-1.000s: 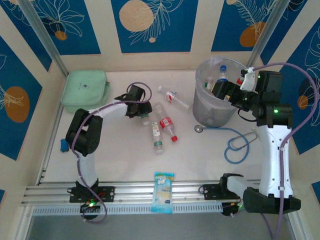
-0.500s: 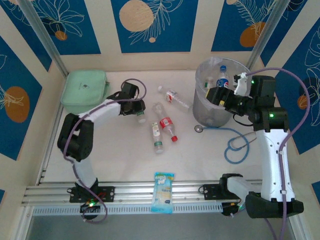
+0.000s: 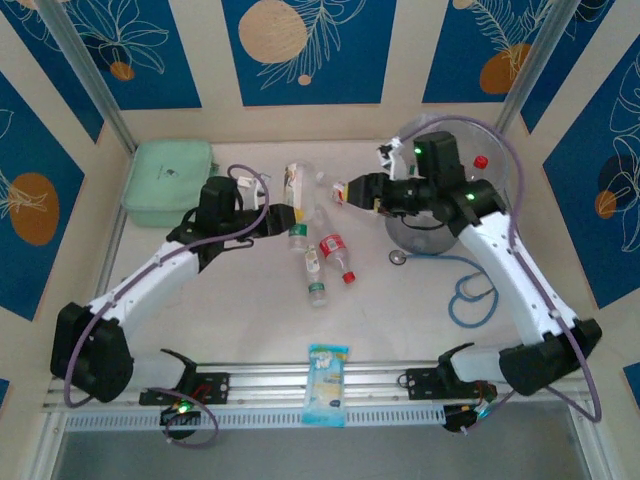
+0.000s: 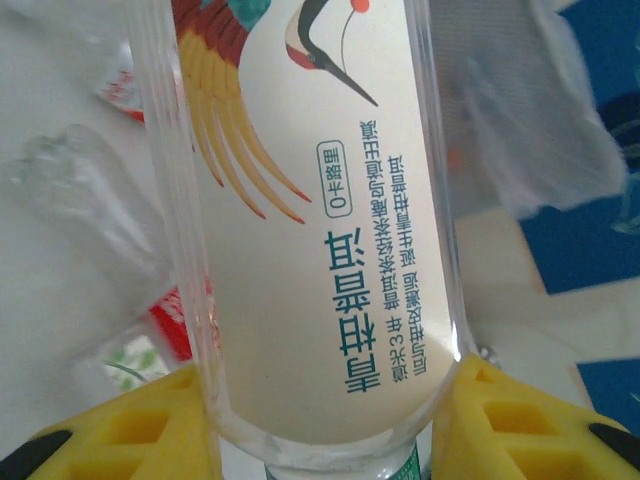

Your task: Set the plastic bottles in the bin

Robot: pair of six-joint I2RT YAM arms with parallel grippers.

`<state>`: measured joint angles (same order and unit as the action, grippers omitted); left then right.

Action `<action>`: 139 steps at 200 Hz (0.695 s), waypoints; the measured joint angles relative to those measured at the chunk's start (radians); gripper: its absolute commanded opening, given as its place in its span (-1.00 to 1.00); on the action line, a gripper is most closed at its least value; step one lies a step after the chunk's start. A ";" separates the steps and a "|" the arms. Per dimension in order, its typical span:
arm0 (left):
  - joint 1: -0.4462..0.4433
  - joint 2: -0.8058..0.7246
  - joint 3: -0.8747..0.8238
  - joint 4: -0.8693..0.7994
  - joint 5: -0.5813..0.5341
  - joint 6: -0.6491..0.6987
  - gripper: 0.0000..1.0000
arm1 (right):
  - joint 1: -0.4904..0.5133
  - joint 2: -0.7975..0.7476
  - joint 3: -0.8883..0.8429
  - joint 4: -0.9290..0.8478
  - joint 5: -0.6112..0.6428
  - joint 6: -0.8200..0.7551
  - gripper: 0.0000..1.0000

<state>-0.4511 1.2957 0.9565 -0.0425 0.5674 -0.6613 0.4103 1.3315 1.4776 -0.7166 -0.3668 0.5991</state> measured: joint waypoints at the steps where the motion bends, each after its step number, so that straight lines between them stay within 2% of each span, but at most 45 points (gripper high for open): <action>1: -0.001 -0.002 -0.001 0.001 0.002 0.000 -0.15 | 0.001 0.002 0.000 0.002 0.001 0.000 0.40; 21: -0.024 -0.039 -0.014 0.024 0.039 -0.008 -0.18 | 0.025 0.069 0.004 0.051 0.000 0.021 0.69; 47: -0.047 -0.051 -0.014 0.045 0.063 -0.011 -0.20 | 0.047 0.132 0.016 0.092 -0.001 0.039 0.73; 66: -0.057 -0.047 -0.014 0.055 0.069 -0.014 -0.22 | 0.063 0.164 0.028 0.112 -0.001 0.041 0.67; 82: -0.066 -0.039 -0.014 0.066 0.072 -0.014 -0.21 | 0.077 0.178 0.030 0.127 -0.002 0.048 0.52; 123: -0.095 0.008 -0.007 0.088 0.070 -0.016 -0.21 | 0.072 0.200 0.030 0.119 0.027 0.050 0.29; 131: -0.101 0.015 -0.005 0.089 0.068 -0.016 -0.21 | 0.069 0.205 0.032 0.109 0.035 0.042 0.28; 139: -0.105 0.019 -0.004 0.089 0.067 -0.018 -0.22 | 0.066 0.210 0.035 0.095 0.041 0.038 0.36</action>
<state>-0.5560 1.3144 0.9527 0.0467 0.6346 -0.6796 0.4763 1.5417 1.5127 -0.6212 -0.3256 0.6373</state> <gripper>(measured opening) 0.431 0.646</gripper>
